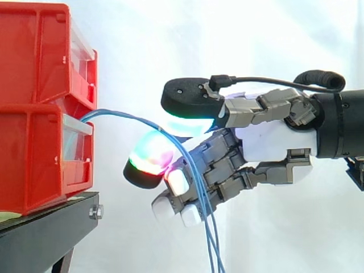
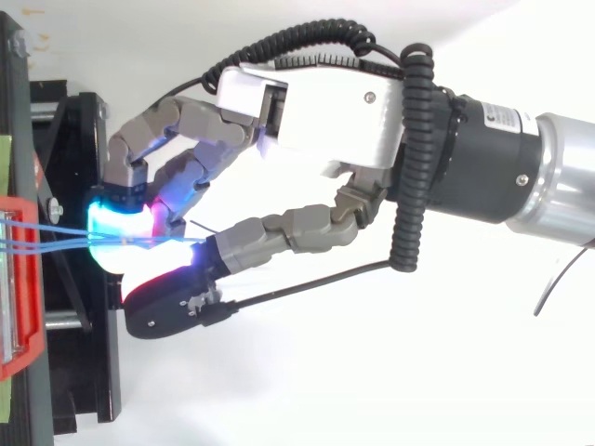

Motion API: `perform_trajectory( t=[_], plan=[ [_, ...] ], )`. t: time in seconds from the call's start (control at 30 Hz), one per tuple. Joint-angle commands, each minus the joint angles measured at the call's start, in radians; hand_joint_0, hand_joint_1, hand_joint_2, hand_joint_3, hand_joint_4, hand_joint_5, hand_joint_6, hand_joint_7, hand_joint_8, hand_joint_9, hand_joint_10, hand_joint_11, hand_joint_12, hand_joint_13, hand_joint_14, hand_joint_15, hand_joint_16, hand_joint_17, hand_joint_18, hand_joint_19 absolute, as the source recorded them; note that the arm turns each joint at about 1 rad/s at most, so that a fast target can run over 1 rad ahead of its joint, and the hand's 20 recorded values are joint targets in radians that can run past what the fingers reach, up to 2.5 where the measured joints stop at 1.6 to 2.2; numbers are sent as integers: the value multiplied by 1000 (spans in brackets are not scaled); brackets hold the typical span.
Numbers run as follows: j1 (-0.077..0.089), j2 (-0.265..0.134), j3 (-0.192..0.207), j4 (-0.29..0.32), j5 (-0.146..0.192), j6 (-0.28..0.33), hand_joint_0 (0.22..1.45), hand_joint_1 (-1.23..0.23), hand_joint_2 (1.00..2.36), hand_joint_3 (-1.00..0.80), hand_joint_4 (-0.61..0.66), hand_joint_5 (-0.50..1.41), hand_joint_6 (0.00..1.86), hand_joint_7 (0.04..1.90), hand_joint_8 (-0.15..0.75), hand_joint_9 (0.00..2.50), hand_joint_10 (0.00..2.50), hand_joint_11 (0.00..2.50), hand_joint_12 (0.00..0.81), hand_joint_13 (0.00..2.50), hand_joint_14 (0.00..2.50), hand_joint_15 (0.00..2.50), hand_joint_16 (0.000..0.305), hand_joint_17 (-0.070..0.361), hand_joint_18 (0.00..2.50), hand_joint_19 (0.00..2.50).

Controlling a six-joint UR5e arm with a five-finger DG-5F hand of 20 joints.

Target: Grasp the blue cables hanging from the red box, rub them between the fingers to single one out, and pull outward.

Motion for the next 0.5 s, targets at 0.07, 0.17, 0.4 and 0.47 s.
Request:
perform_trajectory(
  t=[0.07,0.17,0.4,0.47],
  plan=[
    [0,0,1,0,1,0,539,-624,1007,-409,142,-127,818,925,325,1066,19,608,359,831,15,379,54,121,776,471],
    [0,0,1,0,1,0,538,-606,1007,-410,143,-123,815,930,323,1079,19,602,362,833,16,379,54,122,792,469],
    [2,1,1,0,2,0,541,-625,1006,-416,144,-116,800,943,328,1084,20,603,363,837,14,373,54,122,794,460],
    [2,0,1,0,1,0,555,-653,1007,-405,139,-113,803,959,324,1096,19,609,357,835,14,368,53,120,788,472]
  ],
)
